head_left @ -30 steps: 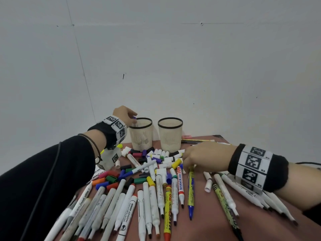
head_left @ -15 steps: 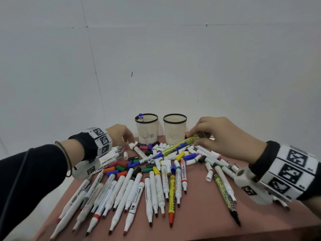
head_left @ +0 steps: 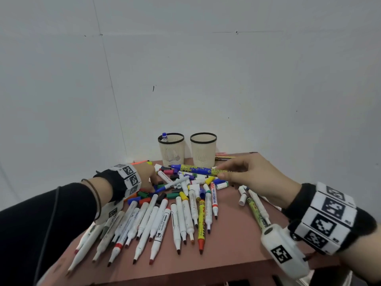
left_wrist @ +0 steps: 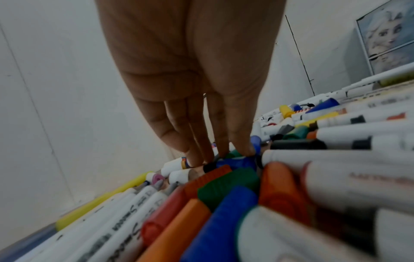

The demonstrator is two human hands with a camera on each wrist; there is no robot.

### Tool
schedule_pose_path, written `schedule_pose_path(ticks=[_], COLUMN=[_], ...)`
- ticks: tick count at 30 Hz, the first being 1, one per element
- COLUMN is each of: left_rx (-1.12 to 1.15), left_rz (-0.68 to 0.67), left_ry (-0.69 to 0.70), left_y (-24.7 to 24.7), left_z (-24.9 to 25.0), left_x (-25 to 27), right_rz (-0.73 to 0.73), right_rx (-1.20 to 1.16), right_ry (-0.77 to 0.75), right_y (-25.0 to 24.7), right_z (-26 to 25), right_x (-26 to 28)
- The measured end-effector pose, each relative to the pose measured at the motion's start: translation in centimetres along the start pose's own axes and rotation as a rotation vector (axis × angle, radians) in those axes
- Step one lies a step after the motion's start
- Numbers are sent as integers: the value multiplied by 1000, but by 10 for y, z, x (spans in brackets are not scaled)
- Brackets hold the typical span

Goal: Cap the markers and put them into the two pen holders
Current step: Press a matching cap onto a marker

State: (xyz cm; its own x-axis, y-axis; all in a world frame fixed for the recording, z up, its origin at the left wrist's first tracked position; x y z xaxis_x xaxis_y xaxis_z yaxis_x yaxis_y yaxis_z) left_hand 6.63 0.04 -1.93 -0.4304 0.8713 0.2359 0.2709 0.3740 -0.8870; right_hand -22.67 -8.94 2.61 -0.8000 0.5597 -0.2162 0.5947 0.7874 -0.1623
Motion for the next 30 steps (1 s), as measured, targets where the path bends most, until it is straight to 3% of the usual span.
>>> schedule_pose_path(ticks=[10, 21, 30], left_rx=[44, 83, 45], left_rz=[-28, 22, -32], left_ry=[-36, -72, -103], left_y=[-7, -9, 4], left_z=[9, 4, -33], left_x=[3, 12, 43], right_rz=[72, 164, 242], right_rx=[-169, -292, -696], right_ry=[164, 114, 96], right_y=[2, -9, -3], right_z=[29, 30, 32], right_x=[15, 30, 33])
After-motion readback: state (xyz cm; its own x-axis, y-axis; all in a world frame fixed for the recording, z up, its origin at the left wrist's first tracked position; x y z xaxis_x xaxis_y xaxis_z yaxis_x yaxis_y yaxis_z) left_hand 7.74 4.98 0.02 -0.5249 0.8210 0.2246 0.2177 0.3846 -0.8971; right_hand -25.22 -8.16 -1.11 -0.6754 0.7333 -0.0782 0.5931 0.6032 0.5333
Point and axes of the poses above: each hand's wrist, its own x-axis away from the middle knuckle, its own y-axis out of the palm, z = x × y, the point moved 2 cm from there along -x, towards the middle knuckle, and after that the axes turned 15 degrees about -x, right-handed, at the moved point
